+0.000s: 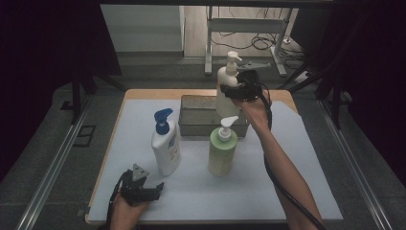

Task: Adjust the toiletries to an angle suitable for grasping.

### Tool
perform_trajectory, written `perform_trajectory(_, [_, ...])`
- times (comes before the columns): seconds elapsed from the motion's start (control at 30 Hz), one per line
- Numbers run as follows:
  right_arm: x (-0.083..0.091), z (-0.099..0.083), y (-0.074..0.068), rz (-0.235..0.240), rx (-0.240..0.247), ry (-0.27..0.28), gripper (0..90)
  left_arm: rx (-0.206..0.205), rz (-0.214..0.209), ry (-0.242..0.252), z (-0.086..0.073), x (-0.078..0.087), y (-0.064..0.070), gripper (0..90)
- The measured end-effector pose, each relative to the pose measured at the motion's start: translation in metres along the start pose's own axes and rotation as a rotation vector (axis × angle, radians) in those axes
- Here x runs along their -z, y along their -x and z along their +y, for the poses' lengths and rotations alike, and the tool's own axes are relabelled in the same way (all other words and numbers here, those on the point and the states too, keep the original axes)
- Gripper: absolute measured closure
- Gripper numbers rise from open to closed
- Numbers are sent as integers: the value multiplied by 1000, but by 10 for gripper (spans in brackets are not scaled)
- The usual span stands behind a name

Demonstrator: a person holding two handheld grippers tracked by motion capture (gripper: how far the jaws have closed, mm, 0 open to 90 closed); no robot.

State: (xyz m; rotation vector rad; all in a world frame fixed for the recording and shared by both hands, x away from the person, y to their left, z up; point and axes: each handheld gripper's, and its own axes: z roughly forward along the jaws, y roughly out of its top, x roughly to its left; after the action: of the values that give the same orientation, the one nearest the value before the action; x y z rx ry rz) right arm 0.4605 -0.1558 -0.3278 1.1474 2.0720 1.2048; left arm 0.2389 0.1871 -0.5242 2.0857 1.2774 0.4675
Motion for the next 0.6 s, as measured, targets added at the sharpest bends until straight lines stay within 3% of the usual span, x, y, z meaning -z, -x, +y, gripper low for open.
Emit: perform_trajectory(0.6, [-44,-12,-10,16,12,-23,372,1,0,-2,0,0,0,108])
